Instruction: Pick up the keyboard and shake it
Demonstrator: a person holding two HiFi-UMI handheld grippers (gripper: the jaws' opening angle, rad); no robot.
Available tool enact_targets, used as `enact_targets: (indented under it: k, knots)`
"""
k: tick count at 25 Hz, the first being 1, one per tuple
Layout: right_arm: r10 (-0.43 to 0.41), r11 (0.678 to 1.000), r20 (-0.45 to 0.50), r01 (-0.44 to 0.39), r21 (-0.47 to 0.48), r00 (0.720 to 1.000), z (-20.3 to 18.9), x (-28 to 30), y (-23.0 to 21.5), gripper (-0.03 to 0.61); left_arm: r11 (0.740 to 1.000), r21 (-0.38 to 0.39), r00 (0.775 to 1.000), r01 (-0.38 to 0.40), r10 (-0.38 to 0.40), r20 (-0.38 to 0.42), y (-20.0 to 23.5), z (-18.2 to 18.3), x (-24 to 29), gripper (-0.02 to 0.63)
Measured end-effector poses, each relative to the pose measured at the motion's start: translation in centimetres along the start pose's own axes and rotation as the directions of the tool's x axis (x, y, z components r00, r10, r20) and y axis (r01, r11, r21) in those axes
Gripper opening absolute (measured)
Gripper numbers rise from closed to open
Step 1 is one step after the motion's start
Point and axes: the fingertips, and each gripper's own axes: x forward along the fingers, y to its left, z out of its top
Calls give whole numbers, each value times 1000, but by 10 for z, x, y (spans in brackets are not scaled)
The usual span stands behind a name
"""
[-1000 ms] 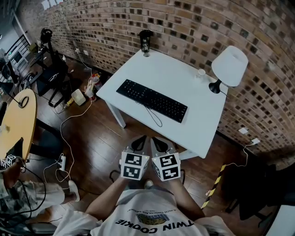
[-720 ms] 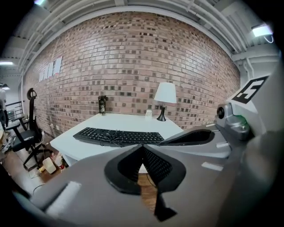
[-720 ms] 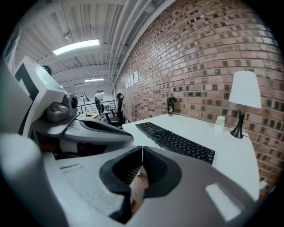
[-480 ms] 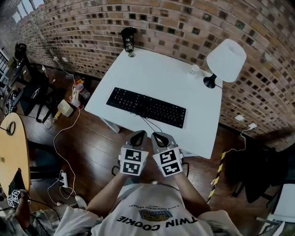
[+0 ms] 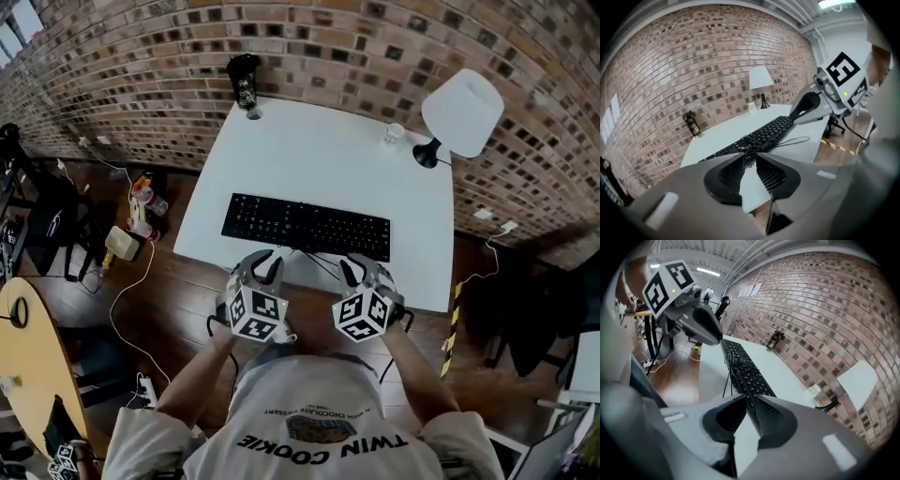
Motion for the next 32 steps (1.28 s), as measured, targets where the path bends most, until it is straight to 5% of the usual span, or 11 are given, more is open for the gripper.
enact_targets:
  k: [4,13,23,29,32]
  knots:
    - [-29,992,-111,15,-127,993,-26,18,-5,86,971,229,998,62,-57,-26,19,-14,15,141]
    - [-61,946,-235,-18,-322,970,-48,40,-1,135,821,540,978,183,-96,-186,30,-57,48,228]
    - [-152,882,-247,18,-472,957,-55,61,-3,150,724,673,982,150,-27,-189,40,-58,72,229]
    - [-205,814,-258,18,-581,944,-57,63,-6,138,685,699,972,205,-59,-227,35,-61,78,168]
    - [-186,807,-268,-9,-591,945,-58,64,-4,129,672,708,970,215,-66,-232,35,-62,77,164]
